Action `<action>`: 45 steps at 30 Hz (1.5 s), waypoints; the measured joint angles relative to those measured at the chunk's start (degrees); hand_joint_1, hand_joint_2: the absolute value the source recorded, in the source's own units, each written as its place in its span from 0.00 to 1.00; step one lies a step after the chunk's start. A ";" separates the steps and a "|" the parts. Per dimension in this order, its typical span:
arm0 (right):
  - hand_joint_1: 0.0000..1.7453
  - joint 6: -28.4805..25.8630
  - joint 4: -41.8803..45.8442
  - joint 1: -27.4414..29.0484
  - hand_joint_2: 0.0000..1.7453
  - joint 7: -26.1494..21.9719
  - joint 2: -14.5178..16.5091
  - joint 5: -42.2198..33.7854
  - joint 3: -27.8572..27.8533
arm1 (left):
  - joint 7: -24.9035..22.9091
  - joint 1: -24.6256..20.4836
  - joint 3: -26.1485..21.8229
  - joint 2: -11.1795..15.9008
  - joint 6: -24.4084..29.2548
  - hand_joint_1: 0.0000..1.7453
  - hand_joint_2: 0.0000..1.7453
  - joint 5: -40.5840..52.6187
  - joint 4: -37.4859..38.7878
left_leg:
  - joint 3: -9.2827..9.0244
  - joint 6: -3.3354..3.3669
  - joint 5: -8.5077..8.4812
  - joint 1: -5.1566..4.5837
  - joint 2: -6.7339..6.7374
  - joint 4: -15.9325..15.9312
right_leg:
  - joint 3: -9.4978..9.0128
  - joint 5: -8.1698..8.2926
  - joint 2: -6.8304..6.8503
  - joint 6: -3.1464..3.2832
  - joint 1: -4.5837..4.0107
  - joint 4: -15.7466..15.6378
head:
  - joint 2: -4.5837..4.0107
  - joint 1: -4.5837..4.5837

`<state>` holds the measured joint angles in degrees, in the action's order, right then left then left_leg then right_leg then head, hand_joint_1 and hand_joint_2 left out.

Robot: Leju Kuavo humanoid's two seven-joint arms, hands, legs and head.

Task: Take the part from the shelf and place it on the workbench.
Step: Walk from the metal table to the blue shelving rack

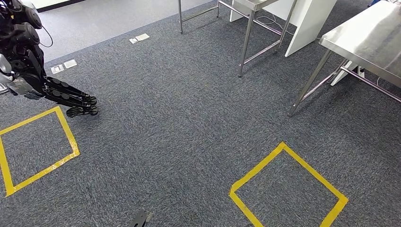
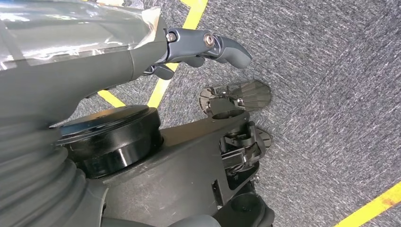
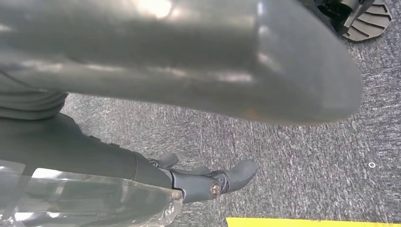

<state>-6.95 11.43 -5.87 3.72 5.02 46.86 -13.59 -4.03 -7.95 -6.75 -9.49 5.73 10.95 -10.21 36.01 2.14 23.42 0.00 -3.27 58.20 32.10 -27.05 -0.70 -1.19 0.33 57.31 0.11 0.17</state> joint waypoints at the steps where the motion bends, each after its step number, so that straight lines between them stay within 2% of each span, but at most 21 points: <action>1: 0.00 0.00 0.00 0.00 0.00 0.01 0.01 0.02 0.01 | -0.01 0.00 0.00 0.01 0.00 0.00 1.00 0.00 0.00 | 0.07 0.00 0.00 0.00 0.00 0.07 | 0.00 0.00 0.00 -0.01 0.00 0.08 | 0.00 0.00; 16: 0.00 0.20 0.00 -0.08 0.00 0.17 -0.01 0.84 0.00 | -0.10 0.00 -0.09 0.01 0.00 0.00 1.00 -0.06 0.02 | 1.12 -0.06 0.08 0.01 0.00 1.07 | 1.27 -0.16 0.00 -0.01 0.00 1.19 | 0.00 -0.01; 28: 0.00 0.24 0.00 -0.08 0.00 -0.28 -0.03 -0.86 -0.60 | 0.36 0.09 -0.56 0.01 0.09 0.00 1.00 -0.37 0.05 | 1.39 -0.06 0.06 0.01 0.00 1.24 | 1.13 -0.13 0.00 -0.01 0.00 1.36 | 0.00 0.00; 45: 0.00 0.20 0.00 -0.08 0.00 -0.14 -0.05 1.34 -0.79 | 0.40 0.16 -0.60 -0.01 0.09 0.00 1.00 -0.16 0.07 | 1.40 -0.07 0.07 0.01 0.00 1.24 | 1.29 -0.14 0.00 -0.01 0.00 1.37 | 0.00 0.00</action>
<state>-6.75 11.43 -5.95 3.58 4.96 48.19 -14.38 -3.63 -7.78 -7.35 -9.50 5.81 10.79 -10.14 37.40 2.08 23.49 0.01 -3.27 59.44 33.39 -27.18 -0.70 -1.20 0.33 58.67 0.11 0.17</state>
